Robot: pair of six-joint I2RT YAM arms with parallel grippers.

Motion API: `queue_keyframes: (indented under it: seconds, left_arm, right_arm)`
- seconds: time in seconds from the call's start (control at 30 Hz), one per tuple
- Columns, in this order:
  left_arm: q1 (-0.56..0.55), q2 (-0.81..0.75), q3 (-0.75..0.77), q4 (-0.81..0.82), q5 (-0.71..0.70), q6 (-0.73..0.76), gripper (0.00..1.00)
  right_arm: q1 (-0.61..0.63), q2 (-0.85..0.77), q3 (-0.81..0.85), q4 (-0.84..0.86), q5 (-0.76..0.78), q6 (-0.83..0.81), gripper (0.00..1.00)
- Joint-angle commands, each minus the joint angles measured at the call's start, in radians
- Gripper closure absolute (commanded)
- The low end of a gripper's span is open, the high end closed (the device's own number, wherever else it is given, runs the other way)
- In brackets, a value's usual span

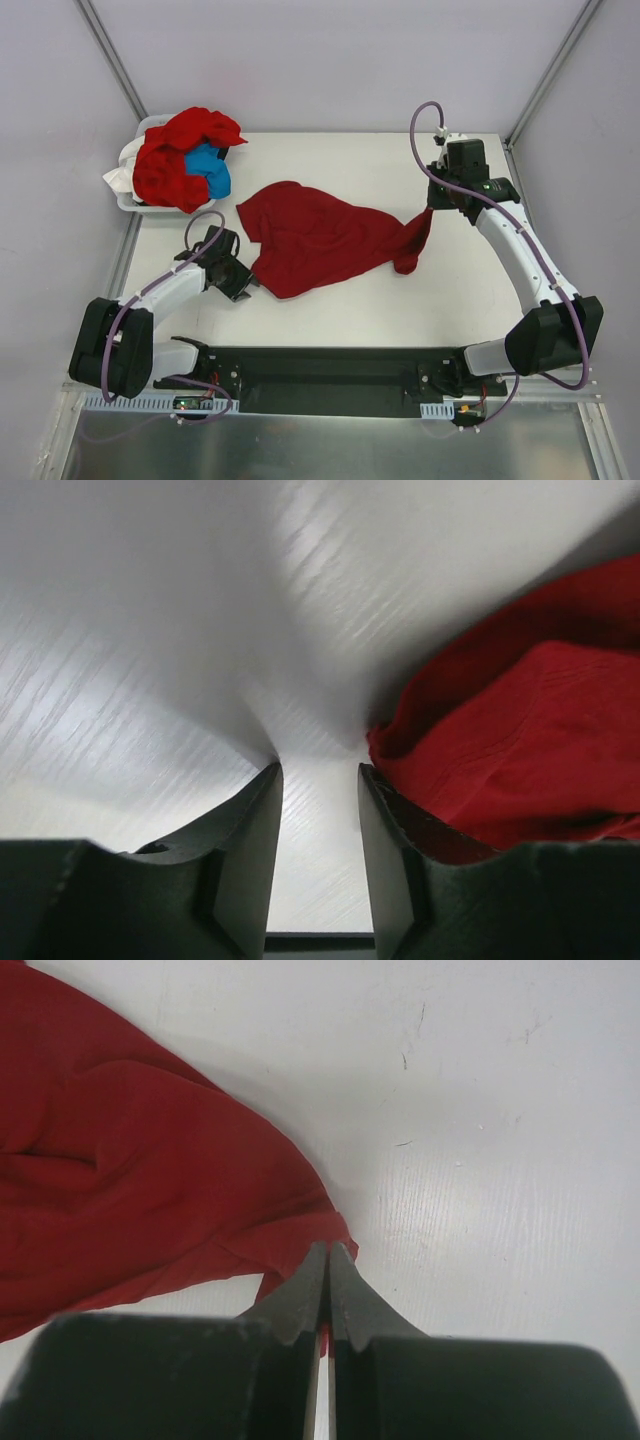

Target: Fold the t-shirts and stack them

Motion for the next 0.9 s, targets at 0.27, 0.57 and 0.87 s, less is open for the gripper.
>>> queue_keyframes:
  seconds: [0.27, 0.57, 0.87]
  left_arm:
    - [0.008, 0.034, 0.059, 0.092, -0.021, 0.234, 0.56]
    - [-0.044, -0.043, 0.101, 0.099, 0.017, 0.348, 0.57]
    - [-0.122, 0.120, 0.156, 0.232, 0.078, 0.423, 0.55]
  right_arm:
    - [0.014, -0.019, 0.012, -0.011, 0.009, 0.010, 0.99]
    - [0.026, -0.008, 0.024, -0.017, 0.020, 0.017, 0.99]
    - [0.051, 0.021, 0.046, -0.018, 0.020, 0.021, 0.99]
